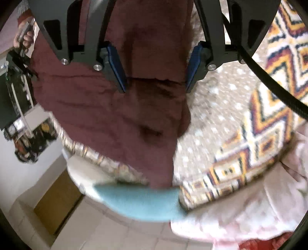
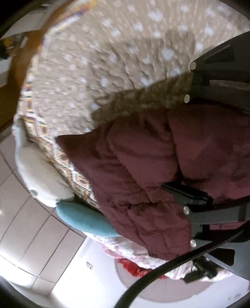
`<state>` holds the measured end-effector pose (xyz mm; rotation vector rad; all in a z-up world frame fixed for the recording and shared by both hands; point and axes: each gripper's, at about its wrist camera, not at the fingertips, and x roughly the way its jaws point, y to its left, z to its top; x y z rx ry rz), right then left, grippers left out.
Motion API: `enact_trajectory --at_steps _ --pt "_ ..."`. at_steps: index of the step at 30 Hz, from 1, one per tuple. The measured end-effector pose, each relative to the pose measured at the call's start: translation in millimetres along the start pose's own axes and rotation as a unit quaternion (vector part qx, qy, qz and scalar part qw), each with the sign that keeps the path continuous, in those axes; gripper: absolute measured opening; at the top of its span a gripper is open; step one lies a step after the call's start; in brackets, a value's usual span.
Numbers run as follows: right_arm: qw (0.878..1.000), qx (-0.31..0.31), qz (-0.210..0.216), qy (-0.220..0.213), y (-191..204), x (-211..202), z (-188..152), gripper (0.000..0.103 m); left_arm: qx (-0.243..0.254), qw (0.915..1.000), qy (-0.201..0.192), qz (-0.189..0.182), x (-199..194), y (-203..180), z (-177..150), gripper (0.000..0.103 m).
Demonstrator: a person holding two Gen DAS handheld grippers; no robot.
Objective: Fold large clothes
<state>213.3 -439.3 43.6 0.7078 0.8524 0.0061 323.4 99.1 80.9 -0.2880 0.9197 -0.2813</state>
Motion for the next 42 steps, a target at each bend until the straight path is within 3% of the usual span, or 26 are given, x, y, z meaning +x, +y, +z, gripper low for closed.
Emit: enact_trajectory --at_steps 5,9,11,12,17,18,20,25,28,31,34,36,38,42 --pt "0.998 -0.031 -0.013 -0.051 15 -53 -6 0.064 -0.034 0.9987 -0.036 0.015 -46 9 0 0.059" --pt "0.991 -0.051 -0.030 -0.117 38 -90 -13 0.064 0.012 0.9979 -0.045 0.046 -53 -12 -6 0.060" --pt "0.989 -0.072 -0.027 -0.127 58 -90 -16 0.064 0.030 0.9976 -0.036 0.051 -44 -20 -10 0.060" --pt "0.989 -0.084 -0.023 -0.121 66 -87 -17 0.064 0.035 0.9974 -0.027 0.056 -37 -22 -14 0.060" --pt "0.988 -0.150 0.015 -0.009 104 -17 -41 0.064 0.021 0.9945 0.018 0.101 10 -11 -33 0.060" --pt "0.989 -0.150 0.009 0.003 103 -5 -45 0.064 0.006 0.9951 0.021 0.096 17 -4 -37 0.063" --pt "0.990 -0.136 -0.024 0.024 93 30 -48 0.064 -0.022 0.9957 0.018 0.088 24 9 -42 0.078" --pt "0.992 -0.123 -0.034 0.007 80 47 -45 0.060 -0.065 0.9964 0.013 0.053 23 24 -46 0.081" --pt "0.988 -0.145 -0.057 0.004 98 33 -51 0.060 -0.061 0.9962 -0.012 0.061 1 14 -51 0.079" --pt "0.986 -0.162 -0.024 -0.018 117 6 -63 0.061 -0.037 0.9943 -0.053 0.085 -29 -7 -75 0.079" --pt "0.981 -0.190 -0.014 -0.033 134 -11 -90 0.061 -0.046 0.9940 -0.048 0.087 -31 -5 -101 0.079" --pt "0.977 -0.207 -0.034 -0.033 137 -7 -108 0.061 -0.051 0.9937 -0.032 0.094 -22 -1 -112 0.080" --pt "0.975 -0.212 -0.069 -0.006 130 13 -116 0.061 -0.064 0.9939 -0.019 0.088 -19 4 -116 0.079" --pt "0.978 -0.186 -0.091 0.012 114 24 -115 0.062 -0.056 0.9935 -0.039 0.091 -51 -8 -117 0.079"
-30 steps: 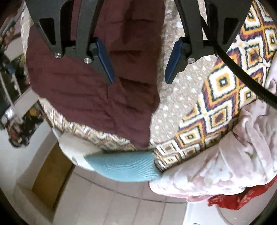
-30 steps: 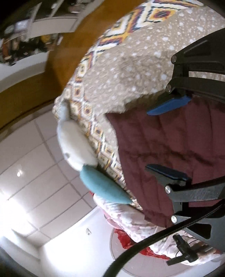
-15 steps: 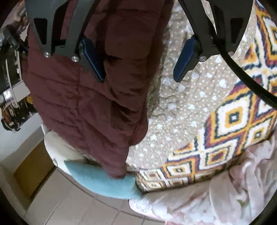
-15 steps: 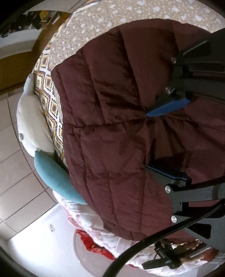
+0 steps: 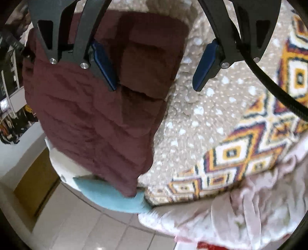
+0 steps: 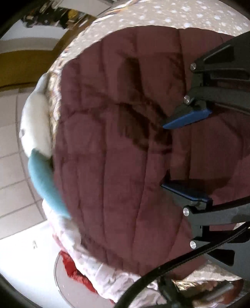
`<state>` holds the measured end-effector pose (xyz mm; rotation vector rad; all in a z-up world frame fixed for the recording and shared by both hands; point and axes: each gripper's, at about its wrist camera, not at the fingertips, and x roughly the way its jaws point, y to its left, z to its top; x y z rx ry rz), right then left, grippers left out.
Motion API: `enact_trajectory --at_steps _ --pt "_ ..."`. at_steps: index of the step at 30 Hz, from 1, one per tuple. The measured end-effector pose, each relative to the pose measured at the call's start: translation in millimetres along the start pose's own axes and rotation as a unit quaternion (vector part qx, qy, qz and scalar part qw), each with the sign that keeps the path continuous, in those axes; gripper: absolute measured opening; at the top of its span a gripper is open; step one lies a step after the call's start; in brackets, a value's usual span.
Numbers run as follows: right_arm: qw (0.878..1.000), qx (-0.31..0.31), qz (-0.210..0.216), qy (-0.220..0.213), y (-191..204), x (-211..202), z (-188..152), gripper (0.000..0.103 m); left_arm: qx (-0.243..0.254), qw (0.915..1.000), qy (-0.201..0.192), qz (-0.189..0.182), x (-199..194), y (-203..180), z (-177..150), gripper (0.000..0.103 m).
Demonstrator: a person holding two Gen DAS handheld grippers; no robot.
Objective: Fold large clothes
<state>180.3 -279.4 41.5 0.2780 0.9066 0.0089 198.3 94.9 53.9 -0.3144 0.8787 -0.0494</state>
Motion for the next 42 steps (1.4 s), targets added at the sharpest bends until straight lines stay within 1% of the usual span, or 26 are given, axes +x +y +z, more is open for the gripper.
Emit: enact_trajectory --at_steps 2,4,5,8,9,10,11,13,16,19,22,25,28,31,34,38,42 --pt "1.000 0.014 0.015 -0.010 -3 -20 1 0.062 0.027 0.9992 -0.025 0.016 -23 -9 -3 0.079" --pt "0.999 0.005 0.022 -0.023 2 -42 -4 0.062 0.051 0.9961 -0.059 0.041 -53 -18 -11 0.079" --pt "0.999 -0.001 0.023 -0.028 5 -54 -7 0.063 0.058 0.9949 -0.069 0.046 -65 -21 -15 0.079" --pt "0.998 -0.012 0.033 -0.043 13 -88 -26 0.063 0.074 0.9907 -0.098 0.059 -100 -31 -32 0.079" --pt "0.998 -0.012 0.036 -0.046 15 -94 -32 0.063 0.081 0.9879 -0.112 0.071 -113 -34 -40 0.079" --pt "0.998 -0.013 0.041 -0.050 18 -104 -42 0.063 0.089 0.9844 -0.128 0.083 -127 -38 -49 0.080" --pt "0.998 -0.016 0.041 -0.052 21 -114 -53 0.063 0.095 0.9813 -0.140 0.091 -138 -39 -56 0.082" --pt "0.997 -0.026 0.033 -0.060 28 -128 -69 0.063 0.104 0.9731 -0.171 0.115 -162 -43 -70 0.086" --pt "0.996 -0.048 0.018 -0.073 39 -150 -97 0.063 0.118 0.9537 -0.232 0.151 -202 -49 -98 0.095" --pt "0.995 -0.065 0.011 -0.081 52 -169 -125 0.064 0.118 0.9413 -0.270 0.164 -235 -53 -122 0.102" --pt "0.994 -0.066 0.012 -0.083 62 -183 -146 0.064 0.110 0.9328 -0.296 0.174 -262 -56 -146 0.103" --pt "0.994 -0.064 0.014 -0.088 70 -196 -169 0.065 0.107 0.9311 -0.295 0.186 -278 -60 -165 0.103" --pt "0.994 -0.059 0.012 -0.087 76 -207 -190 0.065 0.102 0.9337 -0.296 0.174 -292 -61 -183 0.103" --pt "0.995 -0.058 0.005 -0.085 81 -215 -208 0.065 0.109 0.9391 -0.291 0.146 -303 -66 -200 0.103" --pt "0.994 -0.059 -0.008 -0.090 83 -223 -220 0.065 0.122 0.9435 -0.279 0.131 -311 -71 -215 0.103" --pt "0.994 -0.051 -0.020 -0.090 79 -234 -234 0.067 0.142 0.9483 -0.259 0.117 -314 -82 -236 0.103" --pt "0.994 -0.045 -0.040 -0.089 72 -237 -243 0.067 0.152 0.9552 -0.235 0.097 -310 -89 -251 0.103"
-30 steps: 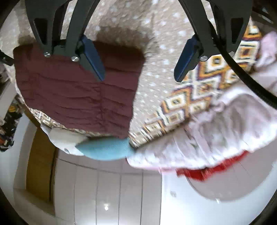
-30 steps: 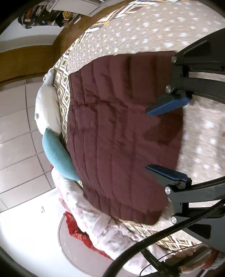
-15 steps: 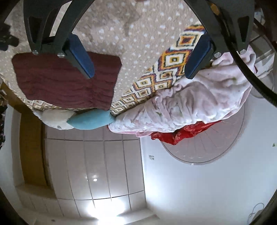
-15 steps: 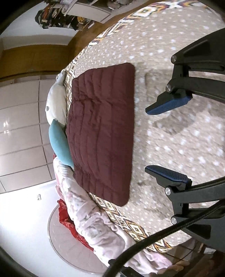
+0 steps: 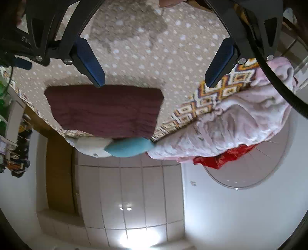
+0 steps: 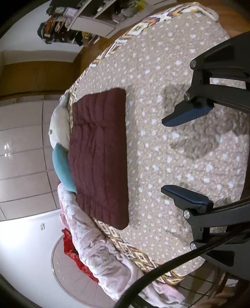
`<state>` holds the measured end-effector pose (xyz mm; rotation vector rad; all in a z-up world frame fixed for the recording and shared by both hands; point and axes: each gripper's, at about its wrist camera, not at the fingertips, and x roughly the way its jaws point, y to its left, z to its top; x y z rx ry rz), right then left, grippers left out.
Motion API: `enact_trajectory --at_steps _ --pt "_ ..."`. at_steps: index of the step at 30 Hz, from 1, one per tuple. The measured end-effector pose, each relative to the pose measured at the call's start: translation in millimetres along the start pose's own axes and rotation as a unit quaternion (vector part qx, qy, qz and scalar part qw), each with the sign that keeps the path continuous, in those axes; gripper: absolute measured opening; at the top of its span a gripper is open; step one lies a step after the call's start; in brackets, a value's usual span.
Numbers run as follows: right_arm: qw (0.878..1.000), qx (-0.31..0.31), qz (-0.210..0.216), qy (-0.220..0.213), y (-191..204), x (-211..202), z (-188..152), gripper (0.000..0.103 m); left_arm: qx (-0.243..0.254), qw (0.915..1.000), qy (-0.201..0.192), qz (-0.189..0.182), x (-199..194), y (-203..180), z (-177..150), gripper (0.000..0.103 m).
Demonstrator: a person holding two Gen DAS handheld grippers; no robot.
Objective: Fold large clothes
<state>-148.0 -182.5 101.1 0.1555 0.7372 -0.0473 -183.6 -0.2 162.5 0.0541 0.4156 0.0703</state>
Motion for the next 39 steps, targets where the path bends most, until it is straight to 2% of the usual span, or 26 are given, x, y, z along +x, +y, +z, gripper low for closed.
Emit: enact_trajectory --at_steps 7,15,24,39 --pt "1.000 0.013 -0.019 0.011 -10 9 -6 0.067 0.023 0.9981 0.045 -0.035 13 -23 -20 0.103" --pt "0.999 0.011 -0.039 0.023 -11 19 -11 0.067 0.007 0.9940 0.091 -0.060 29 -26 -33 0.103" --pt "0.998 -0.018 -0.059 0.012 0 16 -13 0.068 -0.002 0.9927 0.104 -0.062 34 -22 -33 0.103" --pt "0.997 -0.020 -0.068 0.018 2 19 -15 0.068 -0.003 0.9903 0.121 -0.069 40 -22 -37 0.103"
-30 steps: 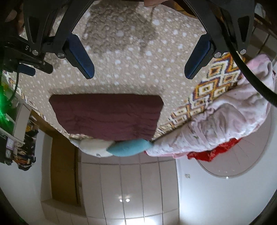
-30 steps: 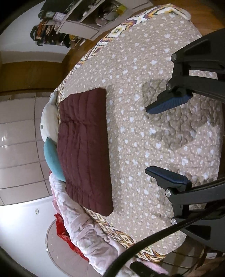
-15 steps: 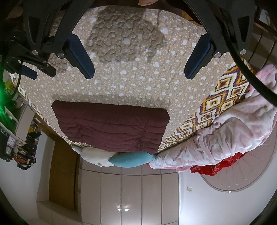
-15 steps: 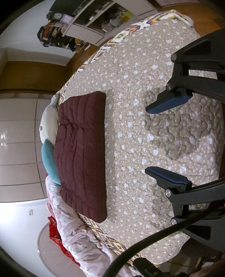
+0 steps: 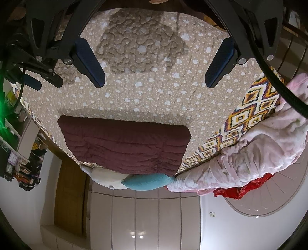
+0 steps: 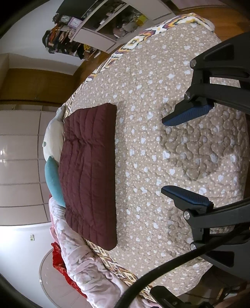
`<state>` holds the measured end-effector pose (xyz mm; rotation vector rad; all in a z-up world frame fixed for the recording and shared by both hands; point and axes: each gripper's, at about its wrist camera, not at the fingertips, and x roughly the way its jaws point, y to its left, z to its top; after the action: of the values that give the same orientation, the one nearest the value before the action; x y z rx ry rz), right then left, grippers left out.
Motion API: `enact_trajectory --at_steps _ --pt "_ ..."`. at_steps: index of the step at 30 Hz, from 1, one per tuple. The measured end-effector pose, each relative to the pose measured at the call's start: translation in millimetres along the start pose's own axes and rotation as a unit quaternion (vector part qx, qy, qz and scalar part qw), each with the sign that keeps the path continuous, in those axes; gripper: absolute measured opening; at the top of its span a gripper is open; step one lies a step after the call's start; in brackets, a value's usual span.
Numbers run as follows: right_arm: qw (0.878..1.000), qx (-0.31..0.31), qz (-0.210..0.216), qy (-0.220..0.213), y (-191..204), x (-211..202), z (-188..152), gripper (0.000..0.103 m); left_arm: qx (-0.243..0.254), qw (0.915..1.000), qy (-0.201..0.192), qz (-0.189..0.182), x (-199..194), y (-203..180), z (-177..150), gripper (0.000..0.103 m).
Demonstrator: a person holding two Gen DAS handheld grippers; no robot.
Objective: Fold large clothes
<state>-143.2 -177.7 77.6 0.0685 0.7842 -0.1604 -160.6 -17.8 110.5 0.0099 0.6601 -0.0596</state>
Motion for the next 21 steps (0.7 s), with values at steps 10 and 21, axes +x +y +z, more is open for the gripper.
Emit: enact_trajectory --at_steps 10,21 --pt "1.000 -0.006 -0.006 0.002 3.6 1.3 -2.0 0.069 -0.004 0.9999 0.014 -0.003 6.2 2.8 -3.5 0.103" --pt "1.000 -0.006 -0.007 0.008 3.7 3.9 -4.9 0.069 -0.006 0.9998 0.021 -0.004 9.0 5.1 -6.0 0.103"
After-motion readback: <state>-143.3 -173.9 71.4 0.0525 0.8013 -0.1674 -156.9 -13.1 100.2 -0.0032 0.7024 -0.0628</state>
